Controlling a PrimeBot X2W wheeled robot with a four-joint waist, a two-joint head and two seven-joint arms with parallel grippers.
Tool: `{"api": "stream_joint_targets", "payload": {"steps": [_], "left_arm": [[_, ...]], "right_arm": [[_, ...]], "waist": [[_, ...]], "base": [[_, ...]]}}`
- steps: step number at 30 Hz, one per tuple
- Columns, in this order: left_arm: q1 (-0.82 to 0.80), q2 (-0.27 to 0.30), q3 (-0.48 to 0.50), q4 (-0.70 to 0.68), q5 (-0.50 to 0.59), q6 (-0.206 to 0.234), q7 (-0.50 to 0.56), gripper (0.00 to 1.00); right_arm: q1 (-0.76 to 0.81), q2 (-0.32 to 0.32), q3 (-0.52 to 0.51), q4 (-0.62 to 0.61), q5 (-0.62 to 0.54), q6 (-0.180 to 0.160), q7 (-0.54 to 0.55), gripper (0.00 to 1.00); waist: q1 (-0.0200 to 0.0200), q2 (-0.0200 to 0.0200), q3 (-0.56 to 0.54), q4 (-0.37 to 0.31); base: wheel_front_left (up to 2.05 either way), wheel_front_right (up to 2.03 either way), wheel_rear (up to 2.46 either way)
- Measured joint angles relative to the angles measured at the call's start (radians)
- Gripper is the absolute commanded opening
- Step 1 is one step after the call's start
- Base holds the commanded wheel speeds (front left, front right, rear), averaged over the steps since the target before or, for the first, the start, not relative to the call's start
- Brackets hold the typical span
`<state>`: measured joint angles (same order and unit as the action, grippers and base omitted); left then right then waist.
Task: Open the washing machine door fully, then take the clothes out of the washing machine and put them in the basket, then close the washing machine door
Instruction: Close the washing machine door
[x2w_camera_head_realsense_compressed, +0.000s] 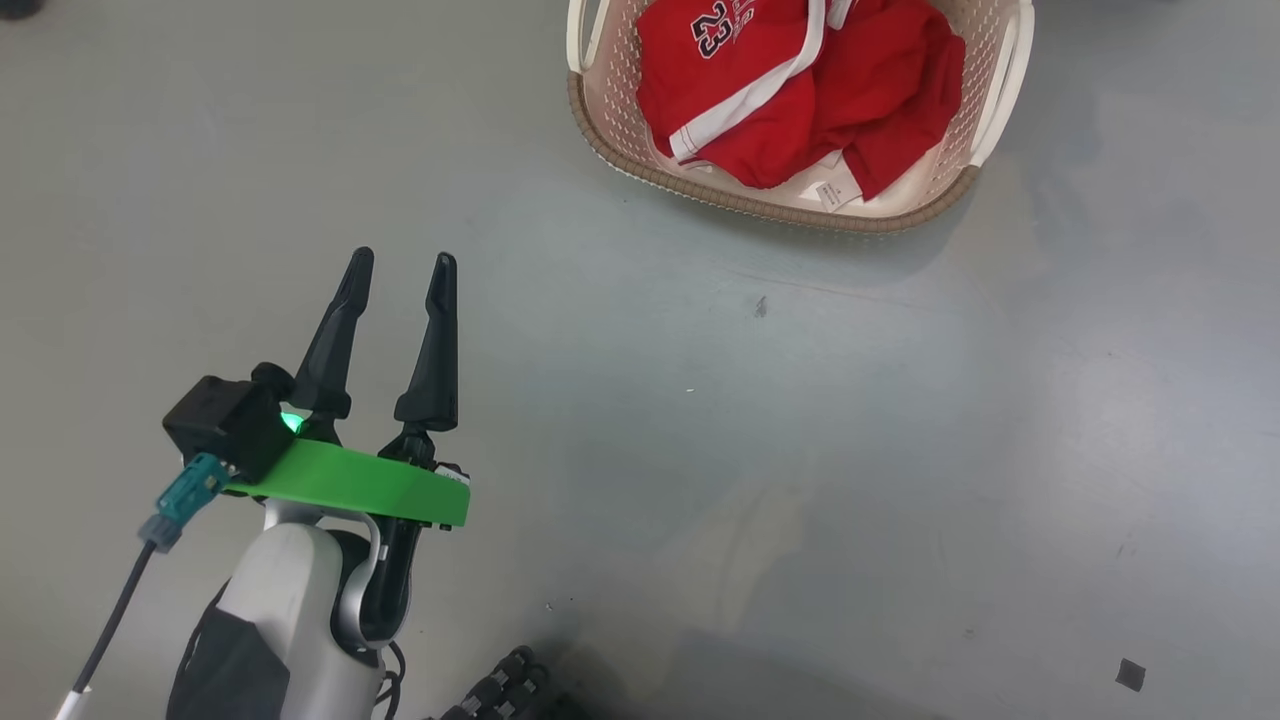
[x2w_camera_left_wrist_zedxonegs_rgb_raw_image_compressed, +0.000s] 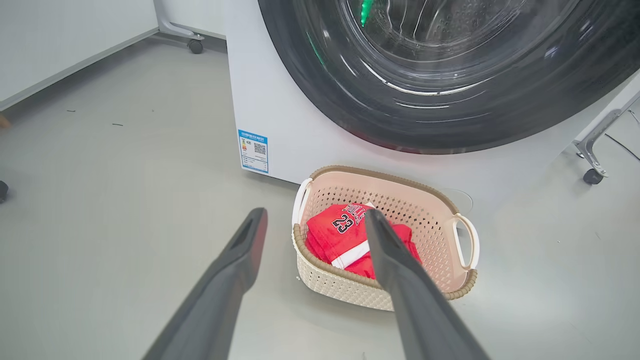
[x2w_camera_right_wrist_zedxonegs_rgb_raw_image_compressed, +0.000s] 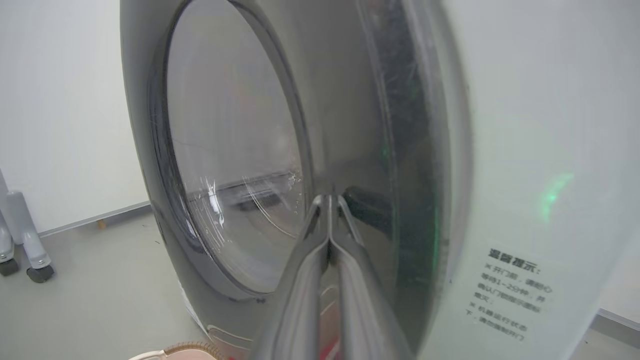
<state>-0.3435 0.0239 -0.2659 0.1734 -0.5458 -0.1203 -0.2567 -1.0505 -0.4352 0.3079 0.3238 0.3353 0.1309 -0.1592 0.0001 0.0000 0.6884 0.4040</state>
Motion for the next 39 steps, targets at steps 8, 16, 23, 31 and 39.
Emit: {"api": "stream_joint_targets", "payload": {"steps": [8,16,23,31,39], "left_arm": [[-0.012,-0.002,-0.005,0.011,-0.006,-0.001,0.000,1.00],[-0.027,-0.002,-0.010,0.018,-0.013,-0.001,0.000,1.00],[-0.033,-0.003,-0.023,0.022,-0.038,-0.001,0.000,1.00],[-0.047,-0.004,-0.022,0.040,-0.044,-0.001,0.000,1.00],[-0.048,-0.004,0.007,0.052,-0.030,-0.001,0.000,1.00]], "right_arm": [[-0.054,-0.013,-0.030,0.037,0.001,-0.002,0.014,0.00],[-0.081,-0.011,-0.038,0.066,0.001,-0.012,0.018,0.00],[-0.094,-0.005,-0.037,0.084,0.001,-0.012,0.011,0.00],[-0.081,-0.004,-0.016,0.143,-0.001,-0.017,-0.033,0.00],[0.033,0.016,0.003,0.207,0.006,-0.019,-0.067,0.00]], "waist": [[0.0000,0.0000,0.023,0.017],[0.0000,0.0000,0.030,0.025],[0.0000,0.0000,0.033,0.028],[0.0000,0.0000,0.007,0.028],[-0.0001,0.0000,-0.057,0.012]], "base": [[0.00,0.00,0.00],[0.00,0.00,0.00],[0.00,0.00,0.00],[0.00,0.00,0.00],[0.00,0.00,0.00]]}}
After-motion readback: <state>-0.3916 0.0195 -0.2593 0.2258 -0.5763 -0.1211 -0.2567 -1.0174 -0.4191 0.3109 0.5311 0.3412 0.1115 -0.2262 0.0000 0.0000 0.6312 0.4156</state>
